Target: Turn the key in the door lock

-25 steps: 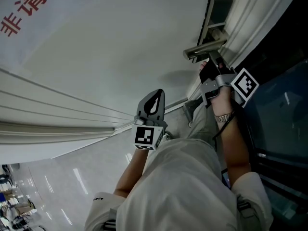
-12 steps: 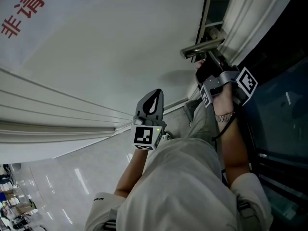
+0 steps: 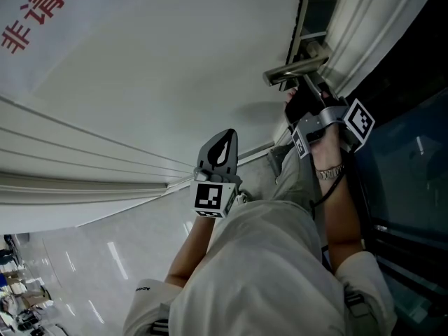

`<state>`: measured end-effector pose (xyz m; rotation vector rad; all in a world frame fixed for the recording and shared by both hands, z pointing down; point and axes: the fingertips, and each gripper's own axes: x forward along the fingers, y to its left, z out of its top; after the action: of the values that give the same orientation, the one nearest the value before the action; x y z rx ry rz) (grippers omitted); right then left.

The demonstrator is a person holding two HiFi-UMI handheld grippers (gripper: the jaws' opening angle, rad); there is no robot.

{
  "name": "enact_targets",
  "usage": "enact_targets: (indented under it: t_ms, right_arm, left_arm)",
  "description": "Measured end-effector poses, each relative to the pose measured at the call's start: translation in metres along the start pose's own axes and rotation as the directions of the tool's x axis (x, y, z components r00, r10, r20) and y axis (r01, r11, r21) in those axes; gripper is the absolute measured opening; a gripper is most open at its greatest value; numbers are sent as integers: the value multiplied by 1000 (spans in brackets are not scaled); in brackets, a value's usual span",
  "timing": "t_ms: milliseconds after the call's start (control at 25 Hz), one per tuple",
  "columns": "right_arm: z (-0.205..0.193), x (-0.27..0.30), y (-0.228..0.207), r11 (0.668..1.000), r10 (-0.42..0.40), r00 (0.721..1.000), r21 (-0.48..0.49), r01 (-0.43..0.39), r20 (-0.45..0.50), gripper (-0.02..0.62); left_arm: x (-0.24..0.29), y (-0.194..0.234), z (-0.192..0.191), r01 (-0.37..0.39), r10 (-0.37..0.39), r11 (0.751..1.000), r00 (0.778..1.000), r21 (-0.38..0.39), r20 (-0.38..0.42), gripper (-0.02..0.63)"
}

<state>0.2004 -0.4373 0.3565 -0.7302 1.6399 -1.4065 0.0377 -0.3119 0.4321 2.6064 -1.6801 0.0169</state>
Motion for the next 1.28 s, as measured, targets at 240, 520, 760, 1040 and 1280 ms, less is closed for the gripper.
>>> enact_targets:
  t_ms: [240, 520, 760, 1040, 1280]
  right_arm:
    - [-29, 4, 3, 985, 15, 992, -170, -37, -127, 164]
    - [-48, -10, -8, 806, -108, 967, -589, -50, -230, 190]
    - [-23, -27, -17, 472, -269, 959, -880, 51, -89, 190]
    - [-14, -33, -2, 44, -301, 954, -999, 27, 13, 190]
    - [-13, -26, 15, -453, -280, 950, -892, -2, 140, 190]
  left_arm:
    - [3, -3, -1, 6, -6, 1000, 1000, 2, -3, 9]
    - [2, -4, -3, 12, -12, 1000, 1000, 5, -8, 9]
    - [5, -7, -2, 25, -25, 1000, 1000, 8, -8, 9]
    - [8, -12, -4, 45, -44, 999, 999, 8, -14, 9]
    - [6, -13, -7, 44, -44, 999, 999, 1, -21, 9]
